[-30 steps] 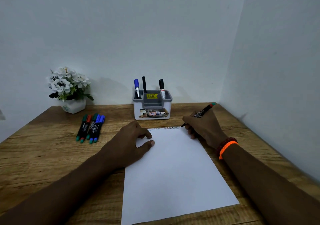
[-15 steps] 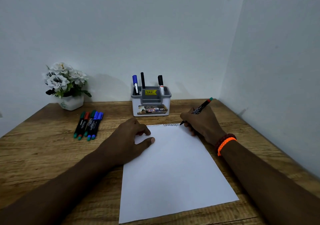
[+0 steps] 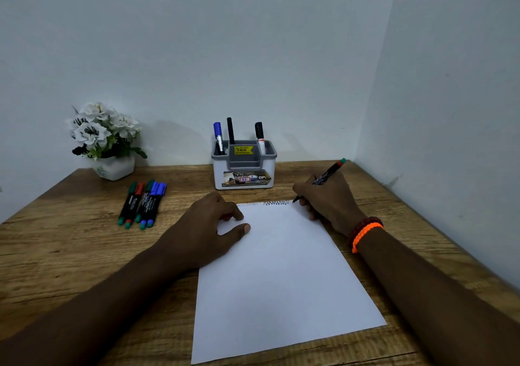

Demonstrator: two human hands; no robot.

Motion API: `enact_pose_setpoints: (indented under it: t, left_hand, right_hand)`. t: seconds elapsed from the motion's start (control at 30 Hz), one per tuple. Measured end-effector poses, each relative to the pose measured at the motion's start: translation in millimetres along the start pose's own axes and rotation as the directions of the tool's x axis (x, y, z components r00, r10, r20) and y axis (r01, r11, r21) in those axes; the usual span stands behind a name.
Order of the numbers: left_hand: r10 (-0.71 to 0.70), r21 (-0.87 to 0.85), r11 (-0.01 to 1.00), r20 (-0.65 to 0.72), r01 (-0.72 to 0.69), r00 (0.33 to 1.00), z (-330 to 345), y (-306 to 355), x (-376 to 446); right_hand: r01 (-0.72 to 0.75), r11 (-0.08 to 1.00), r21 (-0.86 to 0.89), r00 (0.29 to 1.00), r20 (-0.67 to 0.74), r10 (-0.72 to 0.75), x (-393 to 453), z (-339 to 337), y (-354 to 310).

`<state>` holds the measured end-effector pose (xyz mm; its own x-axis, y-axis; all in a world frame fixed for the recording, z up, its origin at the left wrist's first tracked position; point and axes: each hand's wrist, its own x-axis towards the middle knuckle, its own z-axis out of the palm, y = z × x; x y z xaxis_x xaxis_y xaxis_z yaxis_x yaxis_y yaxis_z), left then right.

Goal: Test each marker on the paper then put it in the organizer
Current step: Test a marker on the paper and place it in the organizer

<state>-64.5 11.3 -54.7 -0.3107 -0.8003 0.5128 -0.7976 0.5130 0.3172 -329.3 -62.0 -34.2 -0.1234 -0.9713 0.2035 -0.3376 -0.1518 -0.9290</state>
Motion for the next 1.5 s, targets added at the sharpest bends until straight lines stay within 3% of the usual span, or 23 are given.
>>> enact_pose_setpoints:
  t: [1.5]
  left_hand:
    - [-0.006,0.014,1.0,0.004,0.005,1.0,1.9,0.0,0.3]
  right_hand:
    - [-0.058,0.992,-0.109,0.997,-0.064,0.051,2.9,-3.8,-5.4]
